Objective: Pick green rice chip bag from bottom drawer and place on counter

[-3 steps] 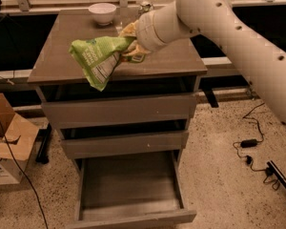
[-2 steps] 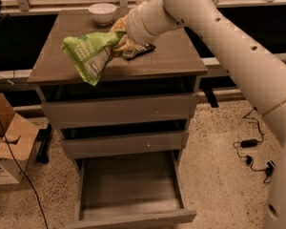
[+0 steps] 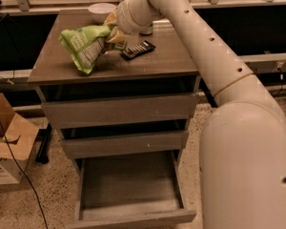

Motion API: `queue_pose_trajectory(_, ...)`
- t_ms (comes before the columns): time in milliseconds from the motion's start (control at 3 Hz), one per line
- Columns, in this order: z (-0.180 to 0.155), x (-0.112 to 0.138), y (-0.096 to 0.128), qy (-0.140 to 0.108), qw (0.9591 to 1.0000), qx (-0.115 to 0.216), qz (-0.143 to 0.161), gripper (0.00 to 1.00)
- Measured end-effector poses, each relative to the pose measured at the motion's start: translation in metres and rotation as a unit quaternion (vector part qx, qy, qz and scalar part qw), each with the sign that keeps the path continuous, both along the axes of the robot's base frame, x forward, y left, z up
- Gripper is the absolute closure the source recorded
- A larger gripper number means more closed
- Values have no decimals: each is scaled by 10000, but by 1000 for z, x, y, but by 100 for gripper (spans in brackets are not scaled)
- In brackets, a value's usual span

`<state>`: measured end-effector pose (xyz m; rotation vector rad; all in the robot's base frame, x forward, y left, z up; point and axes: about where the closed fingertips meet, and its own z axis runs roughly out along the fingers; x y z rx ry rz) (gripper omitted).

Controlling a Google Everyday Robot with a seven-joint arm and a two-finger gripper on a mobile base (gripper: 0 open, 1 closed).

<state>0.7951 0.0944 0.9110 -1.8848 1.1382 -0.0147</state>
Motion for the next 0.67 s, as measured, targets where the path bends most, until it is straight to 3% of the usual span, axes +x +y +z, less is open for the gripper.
queue_pose_trajectory(333, -19, 33, 2, 251, 9995, 44, -201, 51)
queue_pose_trajectory(667, -7, 41, -5, 160, 9993, 141, -295, 20)
